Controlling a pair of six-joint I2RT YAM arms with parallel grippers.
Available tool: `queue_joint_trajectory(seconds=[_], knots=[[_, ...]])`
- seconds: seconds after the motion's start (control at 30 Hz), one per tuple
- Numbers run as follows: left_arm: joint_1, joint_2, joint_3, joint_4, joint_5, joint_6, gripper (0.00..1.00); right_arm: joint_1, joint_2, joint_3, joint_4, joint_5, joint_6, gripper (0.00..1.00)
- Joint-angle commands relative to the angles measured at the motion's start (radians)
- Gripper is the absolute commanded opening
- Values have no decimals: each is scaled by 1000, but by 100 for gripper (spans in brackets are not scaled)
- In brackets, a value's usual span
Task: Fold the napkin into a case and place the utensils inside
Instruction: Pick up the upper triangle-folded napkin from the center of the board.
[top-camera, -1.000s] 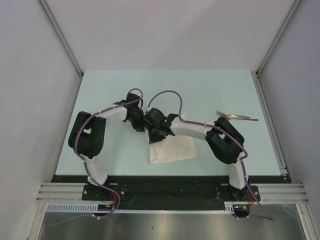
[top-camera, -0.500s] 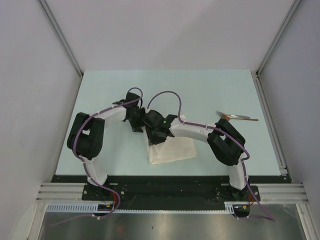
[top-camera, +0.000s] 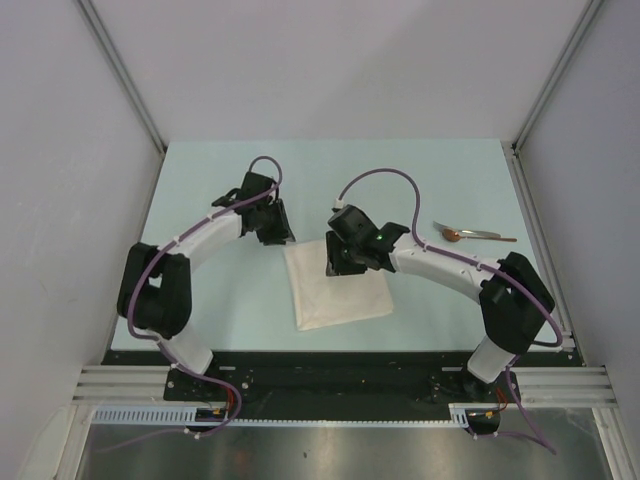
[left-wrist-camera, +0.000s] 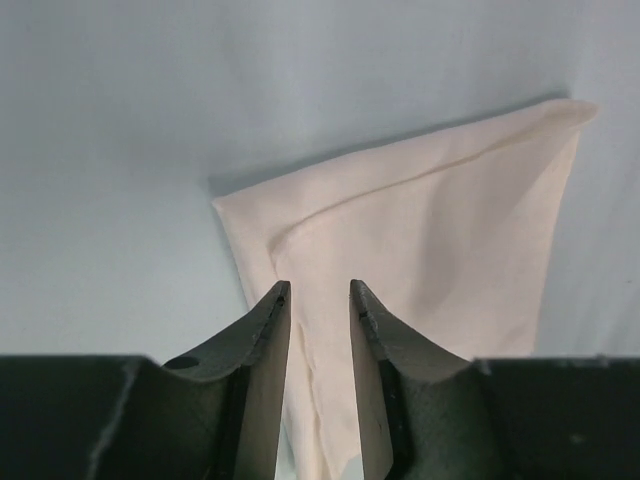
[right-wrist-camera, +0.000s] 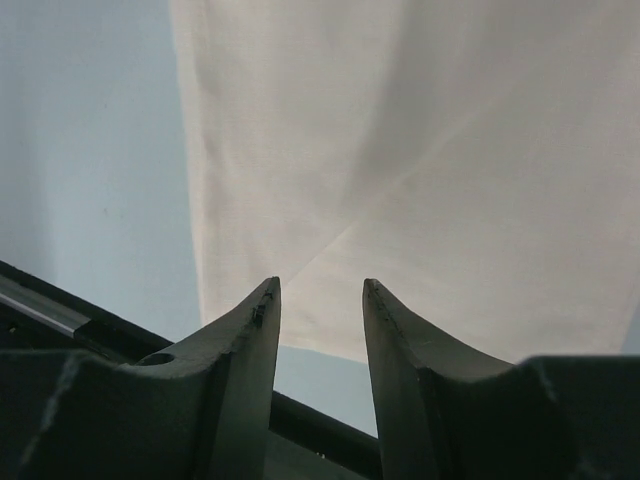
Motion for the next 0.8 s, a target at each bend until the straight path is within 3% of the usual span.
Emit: queue_joint_trajectory(seconds=[0.0,0.27,0.53,0.77], knots=[[-4,79,60,-4,56,81,35,1,-51,-32,39,9,12,43],[-9,124,41,15,62,75,38,1,-70,-56,59,1,18,43],[-12,162,64,15,44,70,32,10,-70,-67,79,-11,25,43],[-13,187,67,7,36,65,32,10,-80,-85,97,-16,30,43]])
